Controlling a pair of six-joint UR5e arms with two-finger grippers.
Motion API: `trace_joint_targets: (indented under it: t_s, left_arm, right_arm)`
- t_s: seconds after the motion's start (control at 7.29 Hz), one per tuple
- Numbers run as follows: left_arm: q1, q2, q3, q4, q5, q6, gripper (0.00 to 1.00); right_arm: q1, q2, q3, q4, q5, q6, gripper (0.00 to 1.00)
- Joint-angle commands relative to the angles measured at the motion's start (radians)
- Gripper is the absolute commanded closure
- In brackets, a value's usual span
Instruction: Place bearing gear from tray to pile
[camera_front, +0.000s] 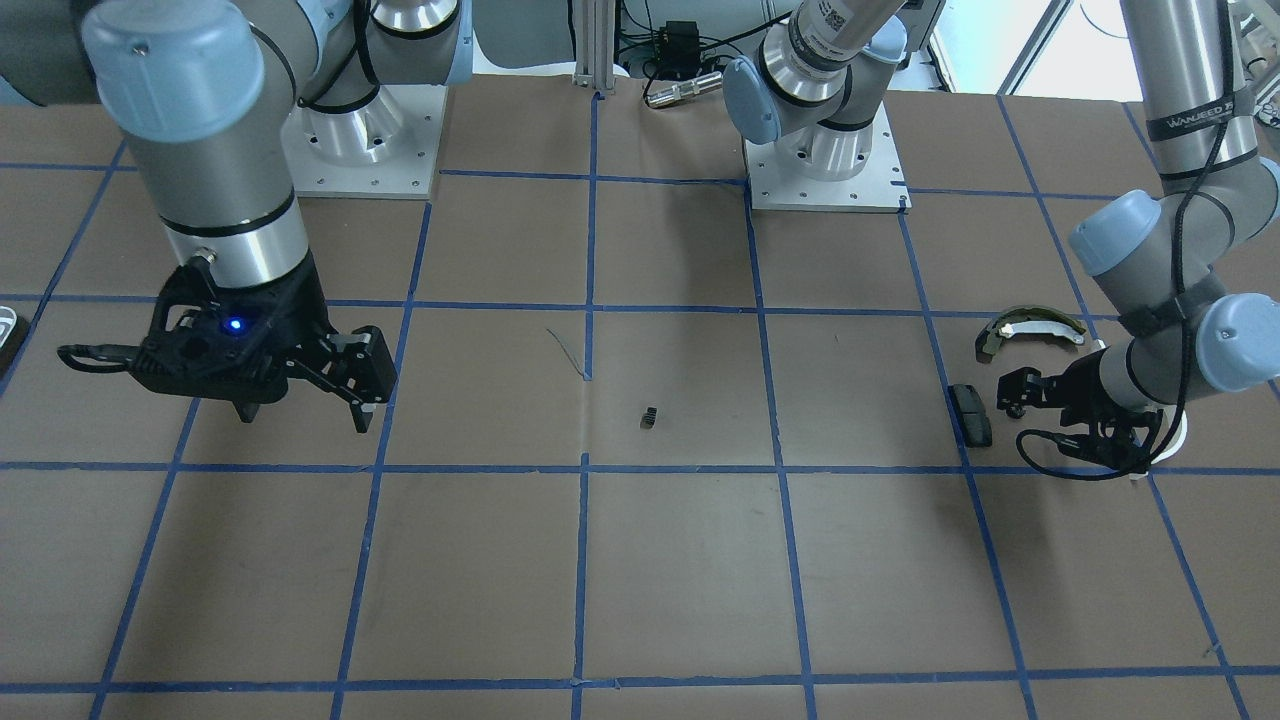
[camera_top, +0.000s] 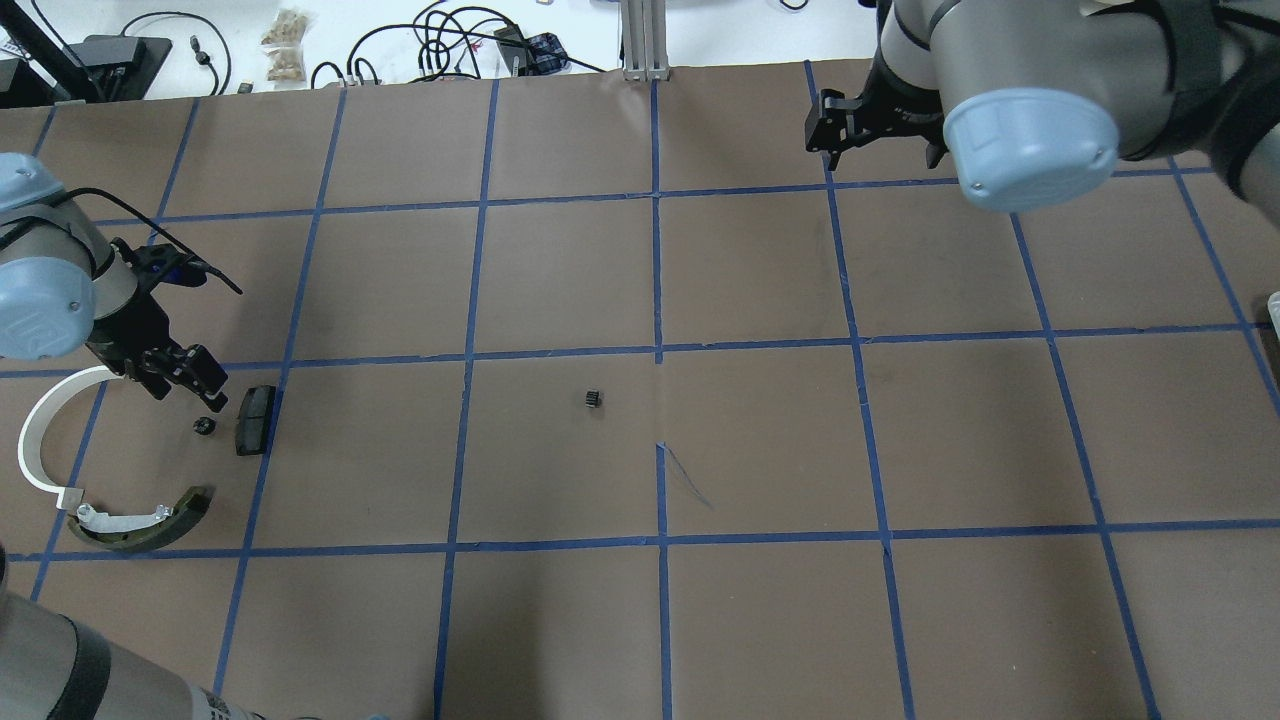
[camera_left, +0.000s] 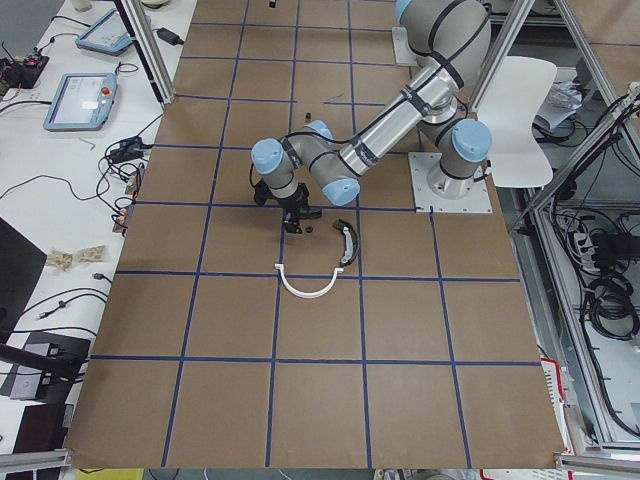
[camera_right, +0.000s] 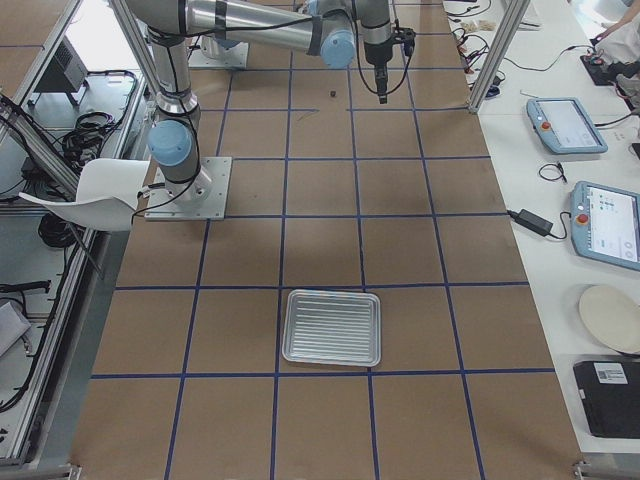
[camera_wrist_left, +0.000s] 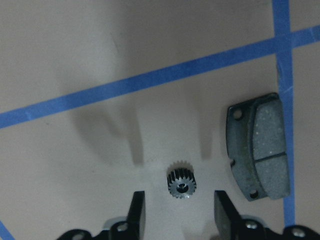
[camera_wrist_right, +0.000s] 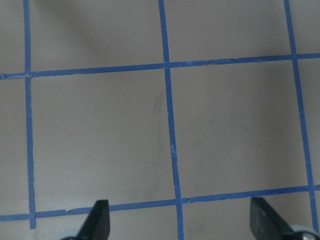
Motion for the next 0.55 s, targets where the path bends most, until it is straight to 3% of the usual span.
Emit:
trace_joint_targets:
  t_s: [0.0,0.27,0.41]
  left_arm:
    - [-0.135,0.024,0.011,0.0,-0.053,-0.172,0.0]
    - [-0.279,0.066,0.02,0.0,-0.059,-0.346,0.0]
    - [-0.34,0.078,0.009,-0.001,-0.058,-0.415,0.0]
  right_arm:
    - [-0.021,-0.05,-0.085,0.138,-0.002,-0.003,0.0]
    - [-0.027,-0.041,-0.078,0.186,0.03,-0.004,0.0]
    - [-0.037,-0.012,-0.076,0.192,0.088,-0.001,0.0]
